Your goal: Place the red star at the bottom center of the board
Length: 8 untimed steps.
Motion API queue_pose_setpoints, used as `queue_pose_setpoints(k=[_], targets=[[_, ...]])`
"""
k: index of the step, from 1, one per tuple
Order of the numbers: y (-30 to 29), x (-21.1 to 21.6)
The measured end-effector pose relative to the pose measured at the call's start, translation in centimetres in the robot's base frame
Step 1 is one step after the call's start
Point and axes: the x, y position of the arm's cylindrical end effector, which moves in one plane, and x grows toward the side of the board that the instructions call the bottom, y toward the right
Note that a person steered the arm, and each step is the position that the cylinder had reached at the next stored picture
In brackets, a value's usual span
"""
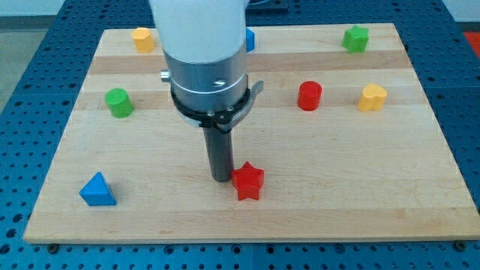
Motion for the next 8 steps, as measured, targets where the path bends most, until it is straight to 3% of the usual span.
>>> queue_pose_setpoints(k=[8], targets=[[1.83, 0.58]])
